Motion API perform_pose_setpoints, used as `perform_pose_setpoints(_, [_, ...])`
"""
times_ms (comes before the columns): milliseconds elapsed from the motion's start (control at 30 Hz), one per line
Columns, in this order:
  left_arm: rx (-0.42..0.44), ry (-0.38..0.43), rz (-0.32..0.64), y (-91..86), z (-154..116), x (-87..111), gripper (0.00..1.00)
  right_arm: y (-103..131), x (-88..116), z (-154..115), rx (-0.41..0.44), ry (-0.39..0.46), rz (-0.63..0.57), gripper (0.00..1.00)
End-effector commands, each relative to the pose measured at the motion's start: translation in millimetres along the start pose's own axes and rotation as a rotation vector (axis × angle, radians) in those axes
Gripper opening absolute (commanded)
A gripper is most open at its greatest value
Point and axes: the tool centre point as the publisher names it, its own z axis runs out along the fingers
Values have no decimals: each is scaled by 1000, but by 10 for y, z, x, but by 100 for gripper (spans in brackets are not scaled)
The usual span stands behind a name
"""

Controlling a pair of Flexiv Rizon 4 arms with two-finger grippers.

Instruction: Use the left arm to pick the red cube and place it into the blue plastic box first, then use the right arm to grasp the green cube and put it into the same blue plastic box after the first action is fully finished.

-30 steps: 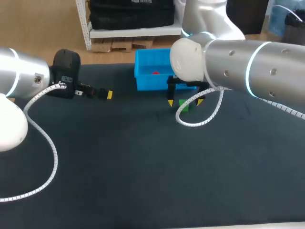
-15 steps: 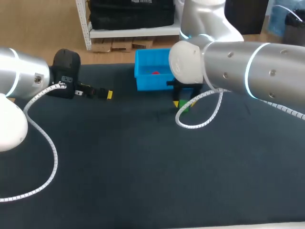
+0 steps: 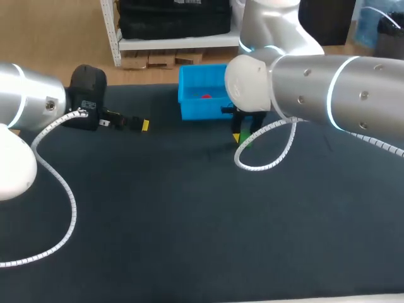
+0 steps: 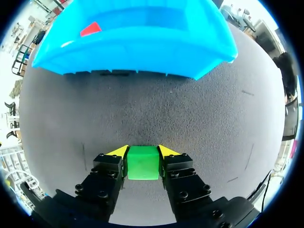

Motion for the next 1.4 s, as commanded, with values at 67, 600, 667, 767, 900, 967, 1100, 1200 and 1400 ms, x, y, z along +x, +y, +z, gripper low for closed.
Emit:
perform_pose_setpoints(67, [9, -8, 2, 20, 5, 13, 100, 51, 33, -179, 35, -21, -4, 0])
perform_pose_setpoints(600, [9, -8, 2, 20, 5, 13, 100, -36, -160, -777, 136, -118, -29, 0])
perform_pose_setpoints(667, [9, -8, 2, 20, 5, 13, 100, -40, -185, -793, 140, -121, -32, 0])
perform_pose_setpoints(767, [9, -8, 2, 20, 5, 13, 100, -35, -221, -793, 139, -129, -40, 0])
perform_pose_setpoints(900, [9, -8, 2, 20, 5, 13, 100, -53, -313, -775, 130, -145, -56, 0])
perform_pose_setpoints(967, [9, -8, 2, 20, 5, 13, 100, -73, -393, -767, 121, -157, -68, 0])
perform_pose_setpoints(1100, [9, -8, 2, 20, 5, 13, 100, -94, -542, -798, 117, -174, -79, 0])
perform_pose_setpoints(1200, [9, -8, 2, 20, 5, 13, 100, -110, -668, -830, 116, -183, -89, 0])
perform_pose_setpoints(1400, [9, -8, 2, 20, 5, 13, 100, -124, -936, -873, 107, -200, -114, 0])
